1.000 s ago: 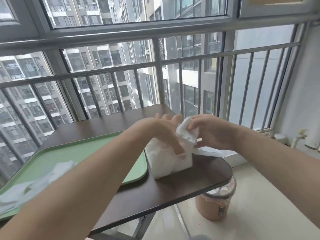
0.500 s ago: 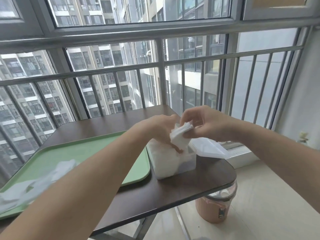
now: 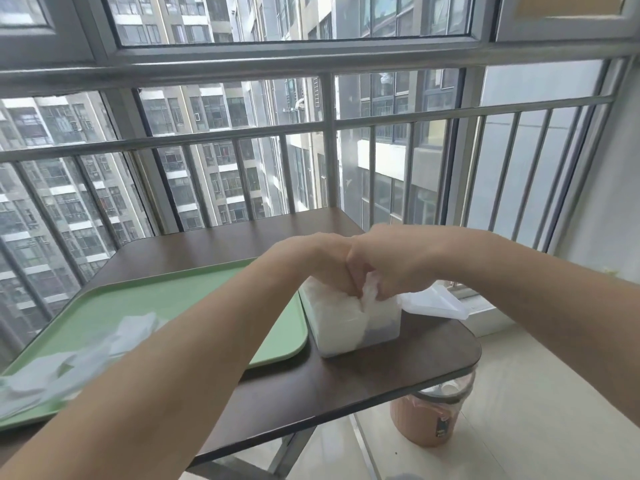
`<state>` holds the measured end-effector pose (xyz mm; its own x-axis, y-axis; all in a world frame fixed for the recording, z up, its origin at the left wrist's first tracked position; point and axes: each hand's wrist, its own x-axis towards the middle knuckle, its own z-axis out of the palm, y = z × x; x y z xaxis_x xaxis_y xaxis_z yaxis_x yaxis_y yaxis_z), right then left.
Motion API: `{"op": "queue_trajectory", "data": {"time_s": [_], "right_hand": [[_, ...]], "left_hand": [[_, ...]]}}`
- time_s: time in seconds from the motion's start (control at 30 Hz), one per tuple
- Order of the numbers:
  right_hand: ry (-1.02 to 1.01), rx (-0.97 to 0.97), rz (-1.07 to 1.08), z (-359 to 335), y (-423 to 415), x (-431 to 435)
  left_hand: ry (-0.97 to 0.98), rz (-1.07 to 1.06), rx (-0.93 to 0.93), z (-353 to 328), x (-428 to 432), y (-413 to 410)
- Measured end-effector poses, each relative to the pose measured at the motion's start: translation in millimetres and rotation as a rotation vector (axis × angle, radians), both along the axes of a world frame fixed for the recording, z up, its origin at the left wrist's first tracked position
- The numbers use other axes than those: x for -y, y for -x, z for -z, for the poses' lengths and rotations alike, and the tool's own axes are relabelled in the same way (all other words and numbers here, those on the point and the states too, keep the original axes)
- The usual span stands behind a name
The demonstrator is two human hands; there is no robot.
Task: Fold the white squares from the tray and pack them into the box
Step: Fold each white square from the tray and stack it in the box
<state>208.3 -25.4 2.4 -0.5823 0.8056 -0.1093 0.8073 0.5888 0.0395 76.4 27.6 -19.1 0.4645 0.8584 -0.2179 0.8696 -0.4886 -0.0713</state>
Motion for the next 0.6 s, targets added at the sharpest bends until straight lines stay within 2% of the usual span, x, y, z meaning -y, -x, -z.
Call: {"op": "queue_trajectory", "data": {"time_s": [0.13,0.3,0.4,0.47,0.6], "right_hand": [[0.03,0.067,-0.011,-4,7,-4],[0.208,0.139,-0.027,-7,3,-1],[0.146,0.121,-0.011,-2,3,3],[0.093,0.062,-0.002,2,2,4],[-0.047,-0.067,-0.023,9,-6,4]], "left_hand": [[-0.032,0.017,-0.022,-3,4,-1],[-0.058,-0.008,0.03,-2,3,-2],[-0.028,-0.037,0.071,-3,5,1],[-0.001,-0.03,0.15,-1,0,7],[0.138,-0.043,0.438,3,-3,25]]}}
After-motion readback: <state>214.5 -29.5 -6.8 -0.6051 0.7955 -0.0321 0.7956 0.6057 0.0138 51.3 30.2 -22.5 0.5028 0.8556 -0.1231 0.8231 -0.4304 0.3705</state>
